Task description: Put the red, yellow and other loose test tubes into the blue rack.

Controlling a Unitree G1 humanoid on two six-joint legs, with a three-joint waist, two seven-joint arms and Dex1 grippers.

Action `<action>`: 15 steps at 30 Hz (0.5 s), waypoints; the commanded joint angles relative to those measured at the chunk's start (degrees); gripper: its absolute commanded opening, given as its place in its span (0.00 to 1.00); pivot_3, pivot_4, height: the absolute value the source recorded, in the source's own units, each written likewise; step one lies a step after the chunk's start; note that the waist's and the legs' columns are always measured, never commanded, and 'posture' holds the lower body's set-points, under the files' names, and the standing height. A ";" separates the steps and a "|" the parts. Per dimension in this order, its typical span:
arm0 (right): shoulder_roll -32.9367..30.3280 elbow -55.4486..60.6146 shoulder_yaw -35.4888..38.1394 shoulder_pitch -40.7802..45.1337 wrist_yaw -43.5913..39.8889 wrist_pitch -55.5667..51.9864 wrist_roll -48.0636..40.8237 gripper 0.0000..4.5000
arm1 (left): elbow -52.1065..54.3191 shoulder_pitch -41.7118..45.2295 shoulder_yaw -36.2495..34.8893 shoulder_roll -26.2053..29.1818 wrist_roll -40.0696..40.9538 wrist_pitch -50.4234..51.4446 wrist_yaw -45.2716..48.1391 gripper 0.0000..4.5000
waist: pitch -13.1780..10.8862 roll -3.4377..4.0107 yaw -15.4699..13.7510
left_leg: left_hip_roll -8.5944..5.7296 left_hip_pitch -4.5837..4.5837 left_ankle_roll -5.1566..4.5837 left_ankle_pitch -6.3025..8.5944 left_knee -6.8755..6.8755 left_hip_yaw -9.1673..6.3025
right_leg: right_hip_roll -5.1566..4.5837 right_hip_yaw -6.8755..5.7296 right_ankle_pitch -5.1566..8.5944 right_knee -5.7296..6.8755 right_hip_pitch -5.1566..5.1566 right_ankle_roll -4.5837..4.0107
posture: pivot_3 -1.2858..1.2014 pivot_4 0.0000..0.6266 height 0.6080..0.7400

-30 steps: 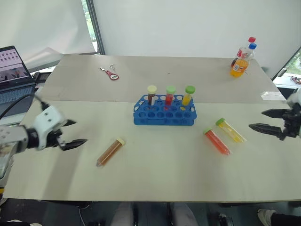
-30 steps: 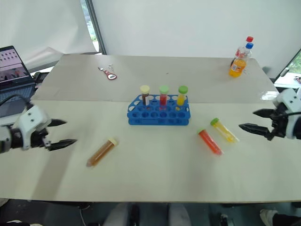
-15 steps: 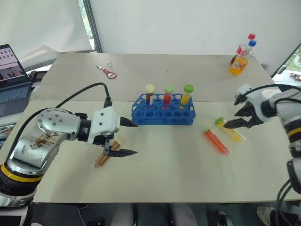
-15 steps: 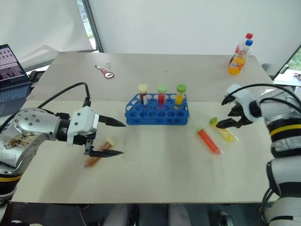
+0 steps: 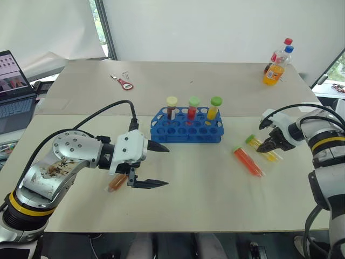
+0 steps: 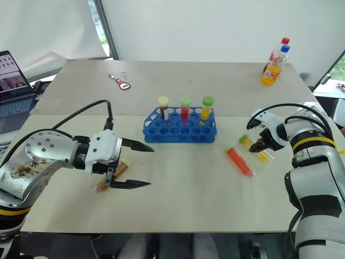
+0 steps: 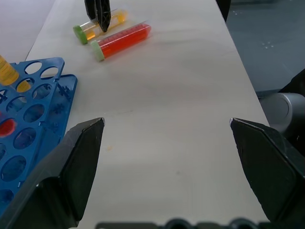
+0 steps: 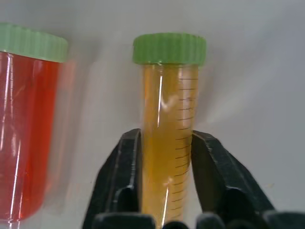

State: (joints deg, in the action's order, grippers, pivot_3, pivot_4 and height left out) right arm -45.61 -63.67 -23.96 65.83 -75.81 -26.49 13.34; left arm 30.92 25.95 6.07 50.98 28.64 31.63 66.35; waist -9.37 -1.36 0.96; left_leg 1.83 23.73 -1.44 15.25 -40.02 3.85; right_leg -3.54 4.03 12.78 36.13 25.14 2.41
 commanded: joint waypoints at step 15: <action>0.48 54.10 31.42 -19.93 2.64 -15.14 -26.77 0.21 | -2.68 -2.70 -5.76 -3.48 2.90 2.09 -7.21 1.00 | -0.05 0.18 -0.32 | 0.09 0.00 -0.01 0.01 -0.04 -0.29 | 0.08 -0.10 -0.02 0.10 -0.08 -0.02 | 0.52 0.24 0.95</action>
State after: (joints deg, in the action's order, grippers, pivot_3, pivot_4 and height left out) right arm -47.33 -17.17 2.38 47.68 -78.58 -39.23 -9.21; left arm 27.77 22.51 2.36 47.64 29.83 33.26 59.57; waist -9.41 -1.18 0.64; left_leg 1.91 23.73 -1.45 15.25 -40.07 3.54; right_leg -3.47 3.95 12.76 36.23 25.05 2.39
